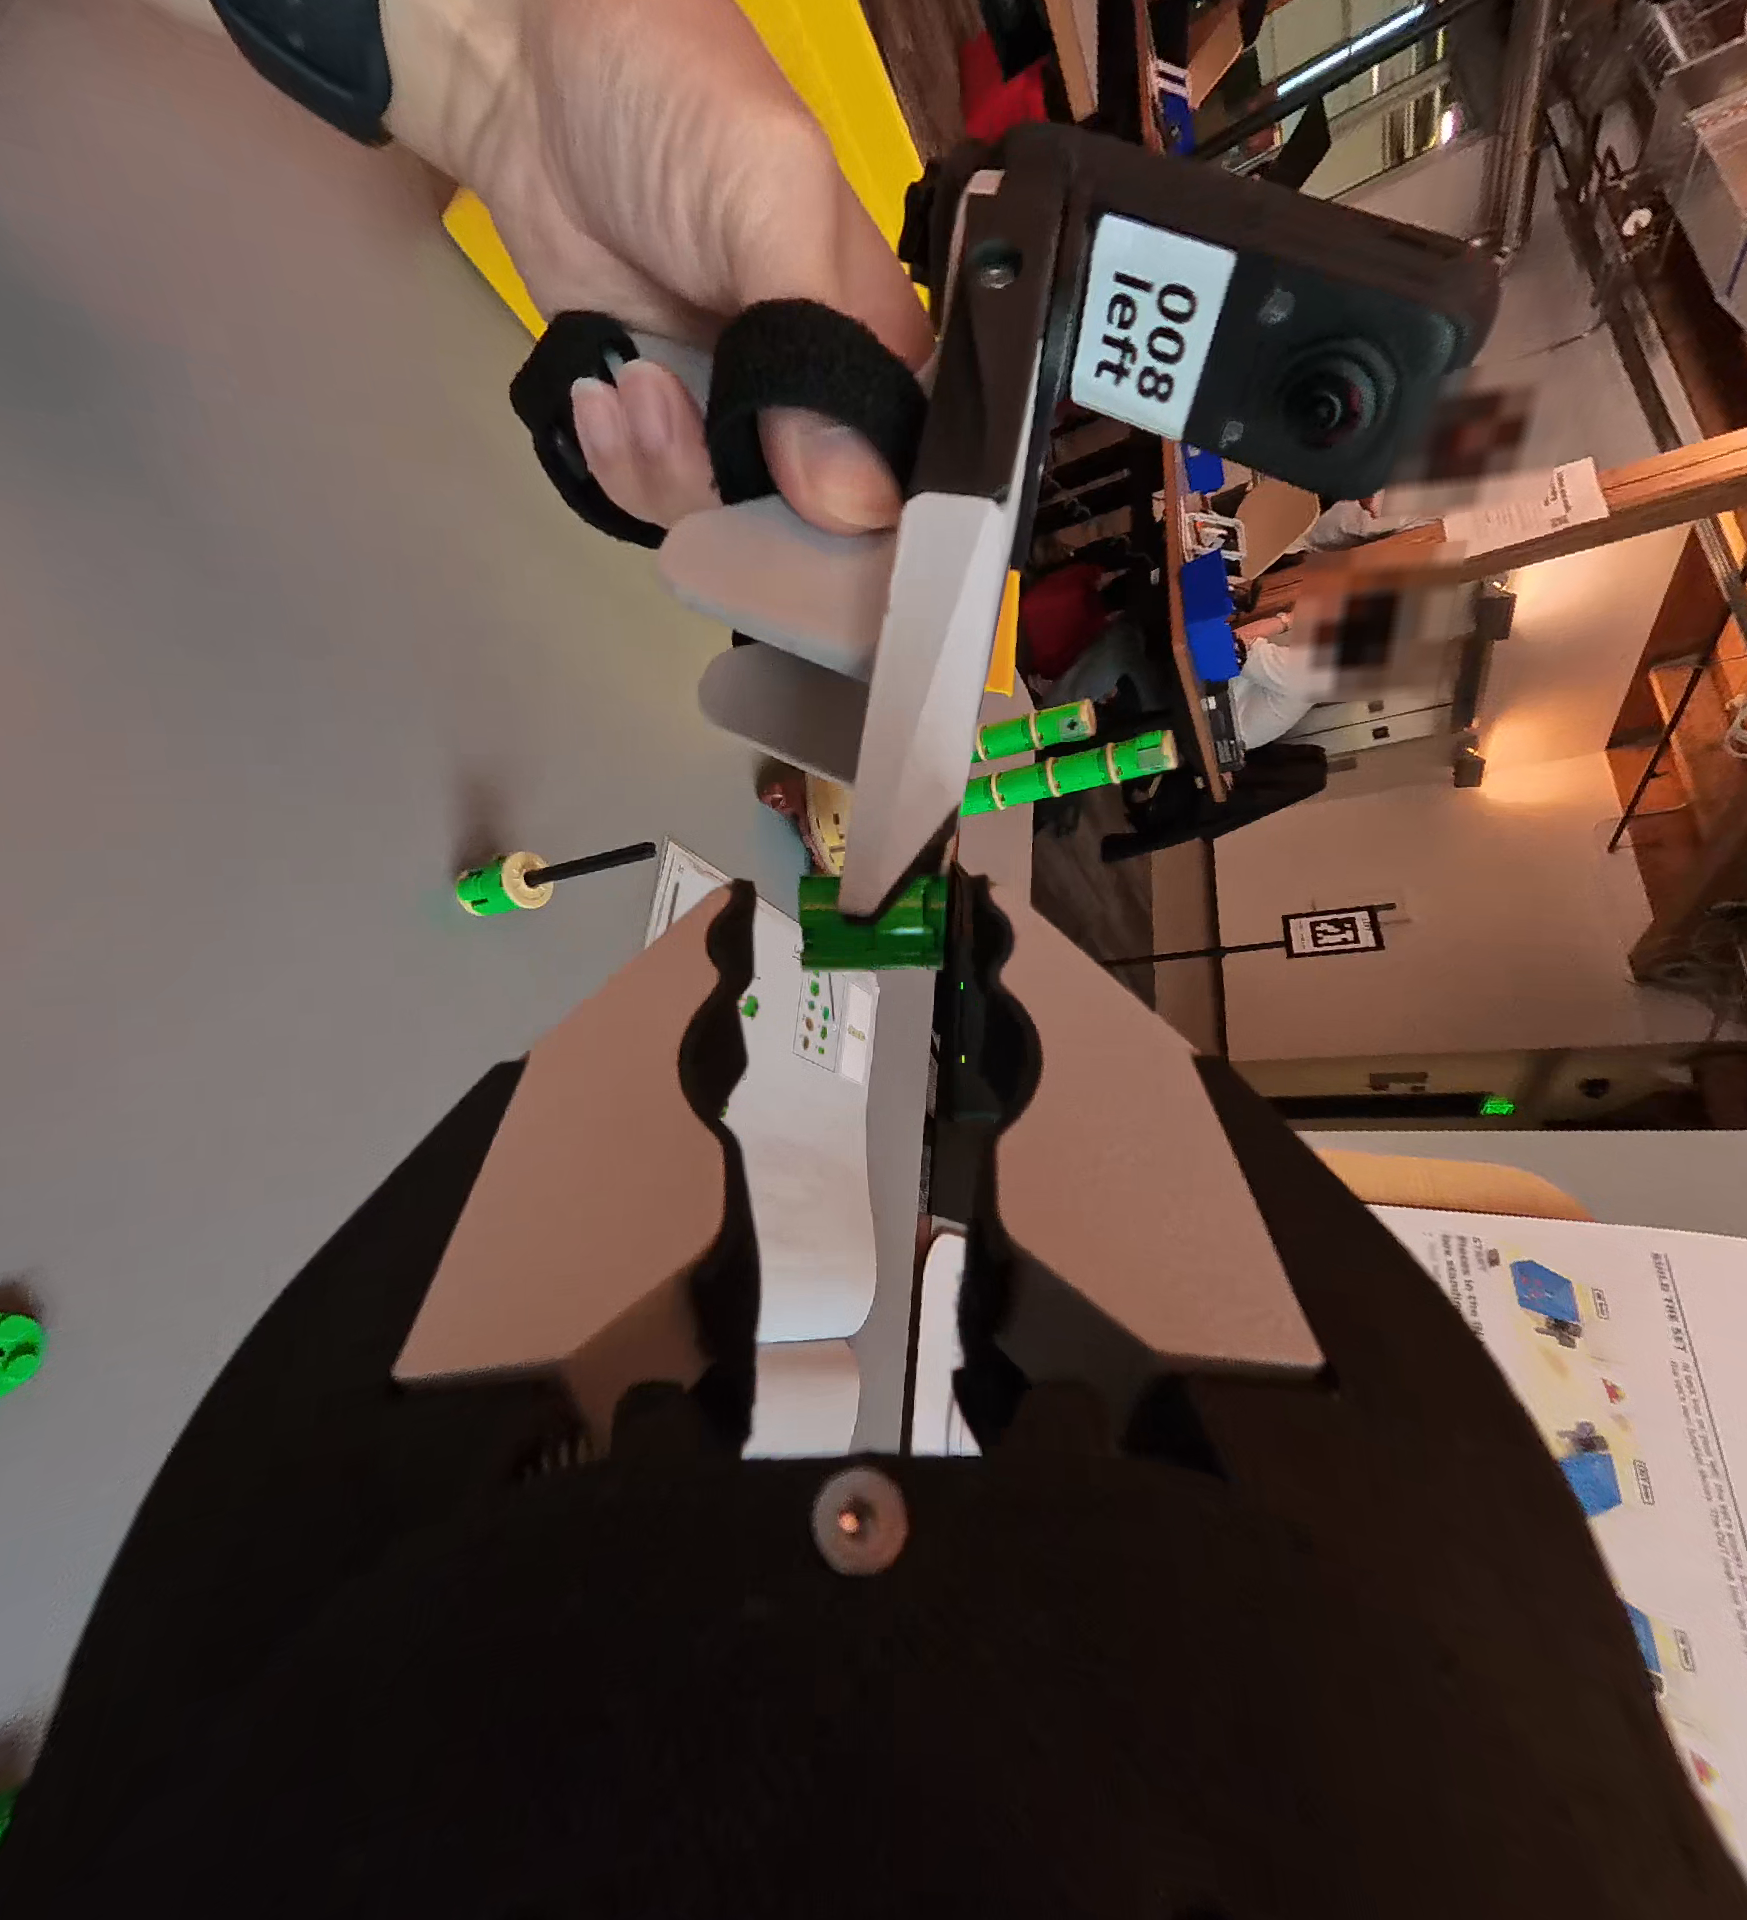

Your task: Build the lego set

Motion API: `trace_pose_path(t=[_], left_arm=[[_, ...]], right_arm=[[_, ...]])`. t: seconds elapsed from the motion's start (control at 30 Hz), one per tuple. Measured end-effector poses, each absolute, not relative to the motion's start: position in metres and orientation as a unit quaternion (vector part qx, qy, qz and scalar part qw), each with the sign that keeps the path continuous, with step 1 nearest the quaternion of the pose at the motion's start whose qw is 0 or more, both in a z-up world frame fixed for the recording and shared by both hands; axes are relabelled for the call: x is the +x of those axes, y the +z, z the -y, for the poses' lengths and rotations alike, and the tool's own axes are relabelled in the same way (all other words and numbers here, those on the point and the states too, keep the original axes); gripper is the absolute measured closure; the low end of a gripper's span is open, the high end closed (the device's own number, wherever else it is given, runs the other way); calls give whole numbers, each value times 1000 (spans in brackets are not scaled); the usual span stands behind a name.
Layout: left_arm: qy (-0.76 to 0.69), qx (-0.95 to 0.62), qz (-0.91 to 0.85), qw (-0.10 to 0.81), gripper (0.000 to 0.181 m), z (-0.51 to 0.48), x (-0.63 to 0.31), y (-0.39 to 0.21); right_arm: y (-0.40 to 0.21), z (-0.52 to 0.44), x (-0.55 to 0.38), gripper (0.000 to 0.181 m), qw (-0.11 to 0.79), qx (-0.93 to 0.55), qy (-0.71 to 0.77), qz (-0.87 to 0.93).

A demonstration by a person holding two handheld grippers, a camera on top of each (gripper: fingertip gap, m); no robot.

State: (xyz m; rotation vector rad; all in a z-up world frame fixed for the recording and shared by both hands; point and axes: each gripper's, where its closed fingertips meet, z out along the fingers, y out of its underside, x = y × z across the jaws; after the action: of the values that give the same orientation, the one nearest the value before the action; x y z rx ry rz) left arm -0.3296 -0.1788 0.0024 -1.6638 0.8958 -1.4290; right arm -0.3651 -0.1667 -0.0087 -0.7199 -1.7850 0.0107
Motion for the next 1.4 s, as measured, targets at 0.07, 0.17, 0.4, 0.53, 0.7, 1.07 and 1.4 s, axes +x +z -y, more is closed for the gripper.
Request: trace_pose_path(t=[0.07, 0.17, 0.4, 0.53, 0.7, 1.07, 1.4], left_arm=[[-557, -656, -347, 375, 168, 177, -329, 0], [-553, -662, -342, 372, 168, 175, -329, -2], [-548, -669, -336, 373, 168, 172, -330, -4], [-547, -670, -335, 374, 167, 171, -329, -5], [-550, -657, -334, 393, 167, 170, -328, 0], [-605, -612, -339, 380, 167, 183, -325, 14], [-576, -640, -352, 367, 167, 185, -323, 6]], right_arm=[[-9, 168, -366, 150, 573, -305, 3, 760], [-10, 164, -366, 156, 572, -310, -10, 759], [-12, 161, -366, 157, 573, -316, -9, 756], [-12, 161, -366, 157, 573, -314, -15, 757], [-6, 159, -364, 157, 585, -307, -15, 751], [15, 173, -366, 157, 642, -254, 24, 723], [3, 166, -369, 156, 627, -278, 17, 728]])
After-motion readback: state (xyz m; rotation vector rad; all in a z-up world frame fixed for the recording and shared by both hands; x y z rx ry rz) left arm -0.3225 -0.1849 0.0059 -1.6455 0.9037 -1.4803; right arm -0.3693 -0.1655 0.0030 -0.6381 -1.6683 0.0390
